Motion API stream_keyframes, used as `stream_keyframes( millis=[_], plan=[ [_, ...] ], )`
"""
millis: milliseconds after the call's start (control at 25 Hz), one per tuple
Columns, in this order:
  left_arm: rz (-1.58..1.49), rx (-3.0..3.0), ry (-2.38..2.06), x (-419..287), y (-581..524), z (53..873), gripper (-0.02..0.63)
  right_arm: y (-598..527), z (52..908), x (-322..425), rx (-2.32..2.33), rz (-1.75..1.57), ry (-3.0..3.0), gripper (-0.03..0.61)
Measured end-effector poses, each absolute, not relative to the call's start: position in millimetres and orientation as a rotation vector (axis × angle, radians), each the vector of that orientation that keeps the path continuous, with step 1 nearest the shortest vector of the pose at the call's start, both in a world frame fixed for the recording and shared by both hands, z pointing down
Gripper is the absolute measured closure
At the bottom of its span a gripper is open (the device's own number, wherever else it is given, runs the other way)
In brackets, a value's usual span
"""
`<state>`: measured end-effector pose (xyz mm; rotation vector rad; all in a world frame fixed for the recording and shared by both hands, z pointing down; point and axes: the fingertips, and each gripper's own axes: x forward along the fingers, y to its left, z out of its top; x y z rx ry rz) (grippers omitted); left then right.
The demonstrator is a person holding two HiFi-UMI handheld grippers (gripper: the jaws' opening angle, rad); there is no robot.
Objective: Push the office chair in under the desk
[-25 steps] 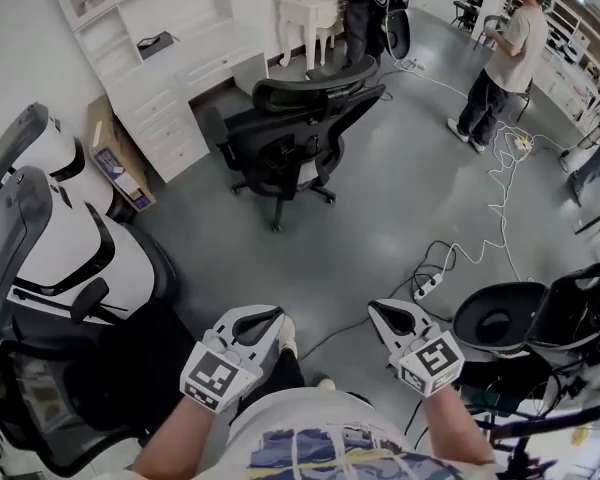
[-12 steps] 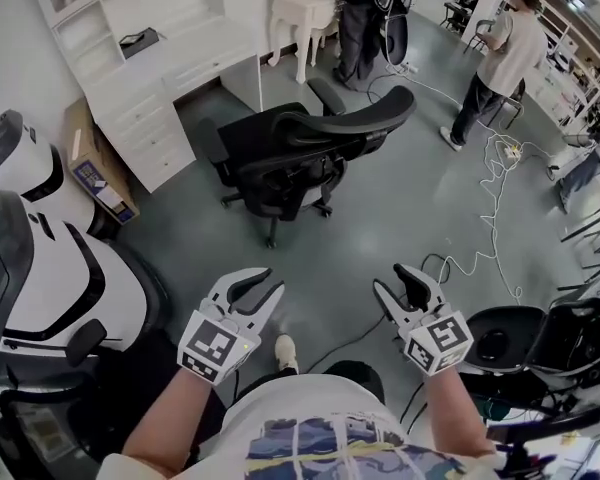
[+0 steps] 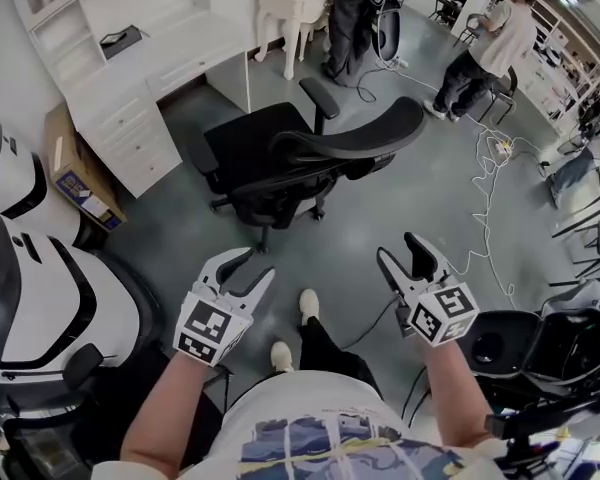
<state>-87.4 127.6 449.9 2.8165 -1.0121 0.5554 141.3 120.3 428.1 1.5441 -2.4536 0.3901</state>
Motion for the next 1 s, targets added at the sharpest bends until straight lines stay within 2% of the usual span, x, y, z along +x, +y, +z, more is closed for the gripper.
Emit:
stream_keyframes(
  millis=[640,1000],
  plan=[
    [0.806,2.738,-1.099,-89,-17,476,0.345,-32,429,140,1.579,0.434,-2.52,0.244],
    [1.014,2.686,-0.969,-79,-39,516,0.345,-54,436,123,1.441,0.387,-2.587,0.245]
  ],
)
